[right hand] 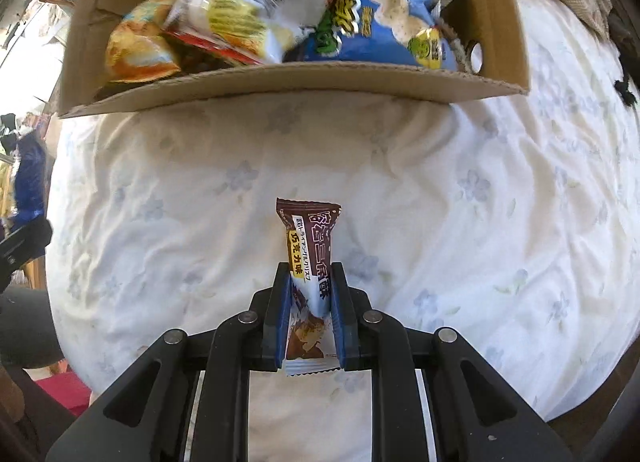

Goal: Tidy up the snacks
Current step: 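Carry the chip bag and chocolate bar into the box and open both tools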

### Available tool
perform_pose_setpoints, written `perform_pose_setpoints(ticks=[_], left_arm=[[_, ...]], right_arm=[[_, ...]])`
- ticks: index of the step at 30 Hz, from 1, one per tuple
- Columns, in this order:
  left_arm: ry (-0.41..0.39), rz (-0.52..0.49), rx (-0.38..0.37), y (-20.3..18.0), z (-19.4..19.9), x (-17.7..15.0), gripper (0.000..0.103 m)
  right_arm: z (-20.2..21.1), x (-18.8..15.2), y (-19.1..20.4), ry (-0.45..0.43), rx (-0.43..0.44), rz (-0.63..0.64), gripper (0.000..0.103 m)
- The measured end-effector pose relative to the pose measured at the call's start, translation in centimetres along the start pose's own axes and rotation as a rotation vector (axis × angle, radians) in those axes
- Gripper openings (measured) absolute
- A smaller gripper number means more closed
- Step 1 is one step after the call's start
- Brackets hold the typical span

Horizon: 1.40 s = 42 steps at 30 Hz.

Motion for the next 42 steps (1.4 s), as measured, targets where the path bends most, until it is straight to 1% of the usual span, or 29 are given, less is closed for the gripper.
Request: perform_pose_setpoints(ticks=[3,4,8,10,12,14,15,16,17,18,20,22,23,28,30,33,36,39,42], left_arm=[[-0.022,0.016,0.016,0.8,0.5,-0.1,0.052],[-0.046,0.027,0.022,1.1,0.9,-0.1,0.052],[-0.193,0.041,0.038,1.4,4.1,0.6,0.052],[-0.260,0.044,0.046,1.4,5.7,0.9,0.052],[-0.298,0.056,0.039,1.4,6.8,1.2,0.052],[-0.323,0.076,0.013,1.6,7.9,1.6,0.052],[-0.324,0.088,-0.008,1.7,8.2,1.8,0.052],[-0.324,0.104,-0.032,1.9,8.5,2.2,0.052],[-0.328,0.117,-0.041,2.1,8.9,2.5,0.052],[-0.335,0.117,-0.038,2.1,9.2,2.8,0.052],[-0.352,0.105,-0.031,1.9,9.8,3.6,0.052],[-0.356,0.095,-0.029,1.4,10.0,4.5,0.052],[-0.352,0.090,-0.028,1.2,9.9,5.0,0.052],[-0.330,0.044,-0.035,-1.3,9.1,7.7,0.052],[-0.323,0.043,-0.044,-1.8,8.6,8.6,0.052],[-0.277,0.060,-0.064,-2.5,7.1,10.3,0.052],[-0.275,0.034,-0.033,-3.4,6.1,11.7,0.052],[-0.264,0.034,-0.022,-4.1,4.9,12.8,0.052],[-0.242,0.025,-0.006,-4.9,3.5,13.9,0.052]], right_arm=[[1.6,-1.1,0.4,-0.035,0.022,-0.034,0.019],[2.3,-1.4,0.4,-0.047,0.036,-0.049,0.019],[4.9,-1.7,-0.1,-0.123,0.080,-0.101,0.019],[6.3,-1.7,-0.7,-0.157,0.130,-0.145,0.019],[7.4,-1.8,-1.4,-0.163,0.177,-0.191,0.019],[8.4,-1.0,-2.5,-0.170,0.218,-0.229,0.019],[9.0,0.0,-3.5,-0.178,0.237,-0.246,0.019],[9.7,0.3,-4.4,-0.191,0.251,-0.259,0.019],[10.3,1.3,-5.2,-0.204,0.257,-0.261,0.019],[10.8,2.2,-5.3,-0.217,0.255,-0.262,0.019],[10.9,2.8,-6.5,-0.242,0.260,-0.284,0.019],[11.4,5.4,-6.7,-0.266,0.271,-0.302,0.019],[11.8,6.1,-6.8,-0.289,0.269,-0.300,0.019],[12.5,9.4,-6.9,-0.345,0.286,-0.291,0.019],[12.4,10.6,-7.0,-0.352,0.286,-0.287,0.019],[11.9,12.4,-7.4,-0.353,0.290,-0.299,0.019],[11.4,13.6,-7.9,-0.359,0.292,-0.310,0.019],[10.5,14.7,-8.6,-0.346,0.307,-0.333,0.019],[9.6,15.9,-8.9,-0.340,0.299,-0.343,0.019]])
Point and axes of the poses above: each gripper's, at about its wrist camera, not at the fingertips, and z roughly against the way its jaws point, y to its left, x to its top, the point moved 3 cm from there along -z, roughly the way its jaws point, and after that the axes turned 7 degrees about -x, right-handed, at the moved point
